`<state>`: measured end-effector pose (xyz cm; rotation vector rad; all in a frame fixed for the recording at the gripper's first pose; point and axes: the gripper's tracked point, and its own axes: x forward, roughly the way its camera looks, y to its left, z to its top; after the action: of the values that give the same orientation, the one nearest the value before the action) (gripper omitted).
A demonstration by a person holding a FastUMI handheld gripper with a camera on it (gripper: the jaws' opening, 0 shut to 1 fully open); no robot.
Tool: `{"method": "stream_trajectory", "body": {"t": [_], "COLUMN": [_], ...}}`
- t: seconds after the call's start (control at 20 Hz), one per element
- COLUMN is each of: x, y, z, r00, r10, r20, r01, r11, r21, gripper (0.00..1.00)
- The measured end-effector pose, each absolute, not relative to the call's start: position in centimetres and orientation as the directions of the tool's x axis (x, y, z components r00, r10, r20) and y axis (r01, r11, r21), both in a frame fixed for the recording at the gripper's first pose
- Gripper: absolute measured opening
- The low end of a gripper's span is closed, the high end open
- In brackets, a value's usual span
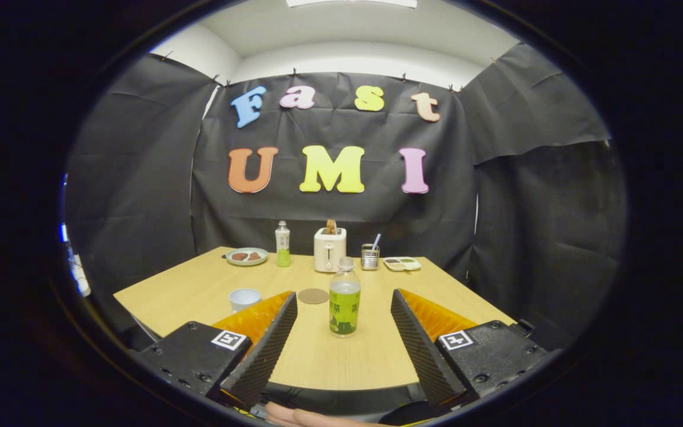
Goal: Take the bottle from table, then pour the juice into the cup, finally place the bottle on the coaster
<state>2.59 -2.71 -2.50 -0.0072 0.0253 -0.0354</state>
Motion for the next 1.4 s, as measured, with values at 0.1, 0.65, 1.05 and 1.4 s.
{"method": "stream_trajectory", "body": {"t": [0.1,0.65,1.05,1.4], "x": [3.8,13.1,19.0,24.8], "y": [-2.7,-3.8,-3.2,-4.5], "z": [-3.5,-8.2,-8.9,-10.6], "r00": [0.999,0.999,1.0,0.997], "r10": [-0.041,-0.01,-0.017,-0.052], "r20": [-0.027,-0.04,0.025,-0.049], "r01": [0.041,0.011,0.017,0.052], "r11": [0.999,1.0,0.999,0.999], "r21": [-0.011,0.015,-0.028,-0.003], "gripper": [1.0,1.0,1.0,1.0]}}
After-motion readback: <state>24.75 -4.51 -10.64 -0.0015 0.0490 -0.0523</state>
